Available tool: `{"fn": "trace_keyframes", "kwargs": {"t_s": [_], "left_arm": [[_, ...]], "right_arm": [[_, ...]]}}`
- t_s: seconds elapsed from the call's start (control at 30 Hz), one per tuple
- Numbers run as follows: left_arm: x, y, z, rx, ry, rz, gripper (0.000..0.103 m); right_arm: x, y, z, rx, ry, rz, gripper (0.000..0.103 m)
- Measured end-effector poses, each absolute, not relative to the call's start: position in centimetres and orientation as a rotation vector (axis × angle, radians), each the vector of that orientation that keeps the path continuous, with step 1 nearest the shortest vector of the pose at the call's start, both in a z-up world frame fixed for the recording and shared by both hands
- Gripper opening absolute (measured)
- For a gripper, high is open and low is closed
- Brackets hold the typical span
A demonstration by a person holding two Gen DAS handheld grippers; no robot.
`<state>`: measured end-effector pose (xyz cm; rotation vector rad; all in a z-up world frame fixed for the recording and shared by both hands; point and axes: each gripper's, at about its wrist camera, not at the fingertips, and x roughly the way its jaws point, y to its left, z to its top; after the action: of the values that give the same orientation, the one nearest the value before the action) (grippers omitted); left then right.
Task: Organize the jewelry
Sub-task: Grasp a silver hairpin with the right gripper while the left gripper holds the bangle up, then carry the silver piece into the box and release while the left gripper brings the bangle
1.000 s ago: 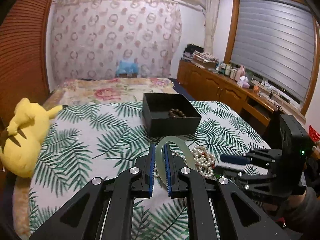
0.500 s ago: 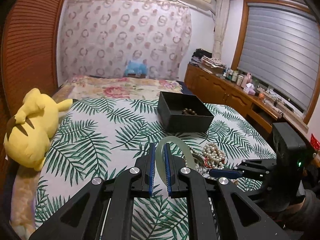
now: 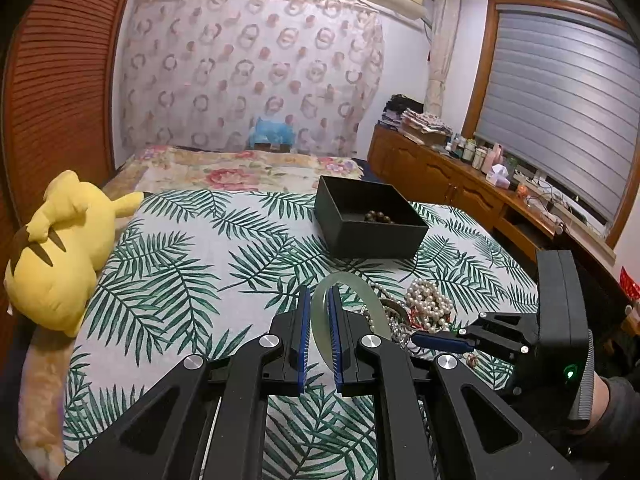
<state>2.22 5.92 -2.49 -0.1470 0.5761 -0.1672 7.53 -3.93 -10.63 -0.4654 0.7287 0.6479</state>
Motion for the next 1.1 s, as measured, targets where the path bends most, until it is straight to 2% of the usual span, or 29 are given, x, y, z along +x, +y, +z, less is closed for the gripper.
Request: {"fn": "trace_keyframes", "kwargs": {"t_s": [0.03, 0.13, 0.3, 0.53, 1.1], "left_arm": [[2.2, 5.9, -2.5, -0.148, 0.576, -0.168, 0.008], [2.2, 5.9, -2.5, -0.148, 0.576, -0.168, 0.008], [2.3, 5.3, -2.3, -0.141, 0.578, -0.175, 0.008], [2.6, 4.9, -2.3, -0.136, 0.583, -0.186, 0.008], [3.4, 3.7, -2.6, -0.120, 0.592, -0.208, 0.008]], "right_arm": [[7.5, -4.0, -10.6, -0.469, 0.726, 0.642, 0.035], [7.7, -4.5, -10.2, -0.472, 0.711, 0.634, 0.026], [8.0, -6.2, -8.3, -0.441, 0.671, 0.618, 0.017], [10.3, -8.5, -6.0, -0.373, 0.651, 0.599, 0.011], [13.5, -11.4, -1.2, -0.160, 0.590, 0.689, 0.011]]}}
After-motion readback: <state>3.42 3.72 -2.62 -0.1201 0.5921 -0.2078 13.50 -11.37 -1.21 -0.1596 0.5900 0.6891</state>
